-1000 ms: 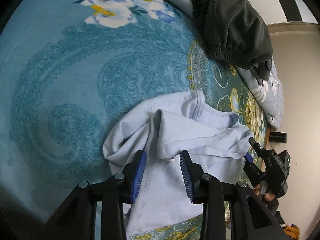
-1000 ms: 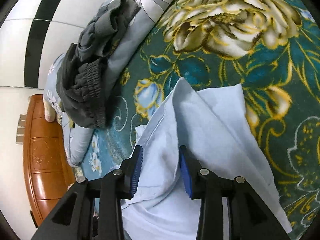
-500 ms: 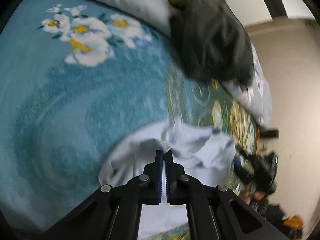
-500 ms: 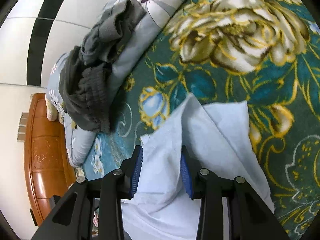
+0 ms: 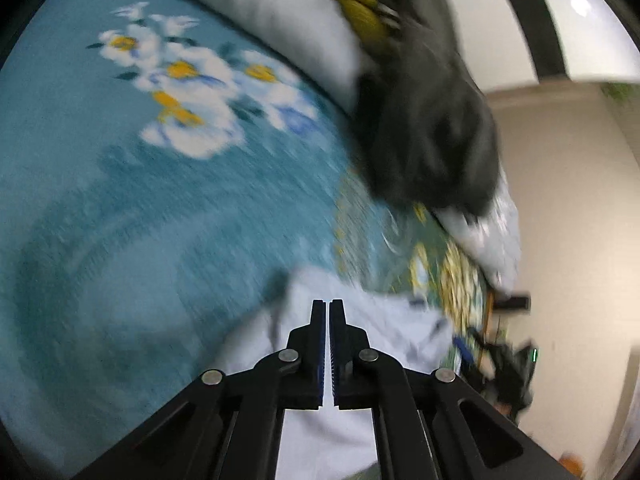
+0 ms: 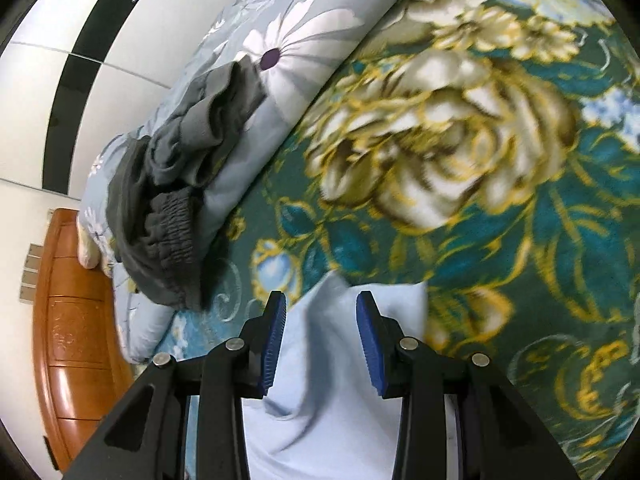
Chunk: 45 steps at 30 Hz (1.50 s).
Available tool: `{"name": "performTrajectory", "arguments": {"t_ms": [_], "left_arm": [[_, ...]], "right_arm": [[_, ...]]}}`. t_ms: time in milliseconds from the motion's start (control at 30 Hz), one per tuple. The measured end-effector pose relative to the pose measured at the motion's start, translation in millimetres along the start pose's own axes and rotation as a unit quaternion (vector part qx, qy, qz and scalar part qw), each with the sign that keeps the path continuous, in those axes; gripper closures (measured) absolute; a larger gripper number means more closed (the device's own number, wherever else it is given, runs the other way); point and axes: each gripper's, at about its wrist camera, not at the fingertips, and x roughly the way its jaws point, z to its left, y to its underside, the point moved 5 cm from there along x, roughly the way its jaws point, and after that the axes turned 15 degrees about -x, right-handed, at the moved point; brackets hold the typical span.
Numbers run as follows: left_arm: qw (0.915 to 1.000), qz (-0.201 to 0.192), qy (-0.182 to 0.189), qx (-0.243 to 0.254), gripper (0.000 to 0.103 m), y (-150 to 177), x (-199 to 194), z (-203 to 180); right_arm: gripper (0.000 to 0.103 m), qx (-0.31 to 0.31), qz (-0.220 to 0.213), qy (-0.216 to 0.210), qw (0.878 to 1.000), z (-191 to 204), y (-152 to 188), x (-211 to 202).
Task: Fold clothes
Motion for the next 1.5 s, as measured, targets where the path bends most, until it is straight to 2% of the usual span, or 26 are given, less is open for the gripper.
{"name": "performTrajectory", "arguments": {"t_ms": [100,200,267,600,700,767,900,967,1100,1167,1200,1233,1400,1467,1500], "left_arm": [[0.9953,-0.013,-0.076,0.060,0.099,7.5,16.4,-1.0],[0.9907,-0.021,-0.109,0.080,0.096,5.5,28.1,3.1],[0.9905,-0.021,-0.108,0.083,0.094,3.4,31.9,4.1],[0.9858,0.002,-0.109,0.128,0.094,6.1,49.1,-8.7],[0.9840,-0.018,-0.095,0.150,0.103,9.5,40.0,-13.9],[0.9849,-0.043,-0.081,0.147,0.103,7.3,26.4,-15.9],[0.9905,-0.075,-0.075,0.087,0.103,-18.7,7.4,1.5],[0.9917,-0.068,-0.078,0.077,0.103,-22.2,6.4,8.3],[0.9943,-0.038,-0.057,0.082,0.099,-10.4,14.7,1.4],[0.9946,-0.021,-0.048,0.089,0.083,-3.7,21.0,-4.1],[0.9942,-0.017,-0.048,0.095,0.071,-1.1,24.4,-7.3],[0.9935,-0.013,-0.048,0.102,0.069,1.3,27.9,-10.7],[0.9896,0.003,-0.080,0.120,0.069,7.8,52.5,-18.0],[0.9873,0.006,-0.101,0.123,0.073,8.9,61.6,-15.8],[0.9867,0.005,-0.106,0.122,0.084,9.3,63.8,-14.6]], "right_arm": [[0.065,-0.012,0.012,0.025,1.000,-5.2,1.1,0.1],[0.065,-0.036,0.022,0.037,0.998,-0.8,3.6,2.4],[0.065,-0.049,0.025,0.042,0.998,2.6,6.6,3.7],[0.065,-0.040,0.032,0.029,0.998,4.4,11.5,9.8],[0.065,-0.041,0.032,0.026,0.998,3.7,11.3,10.0],[0.065,-0.045,0.033,0.030,0.998,2.9,10.2,10.3],[0.065,-0.054,0.036,0.037,0.997,0.5,7.6,12.2],[0.065,-0.067,0.039,0.045,0.996,-0.2,5.9,15.1],[0.065,-0.074,0.045,0.059,0.994,-2.6,4.4,19.7],[0.065,-0.072,0.047,0.059,0.995,-2.2,4.9,20.2],[0.065,-0.072,0.047,0.057,0.995,-1.5,5.5,20.1],[0.065,-0.072,0.048,0.056,0.995,-0.8,6.0,20.0],[0.065,-0.068,0.050,0.052,0.995,0.5,9.4,18.7],[0.065,-0.066,0.051,0.050,0.995,0.5,10.8,18.3],[0.065,-0.066,0.051,0.049,0.995,0.2,11.2,17.3]]}}
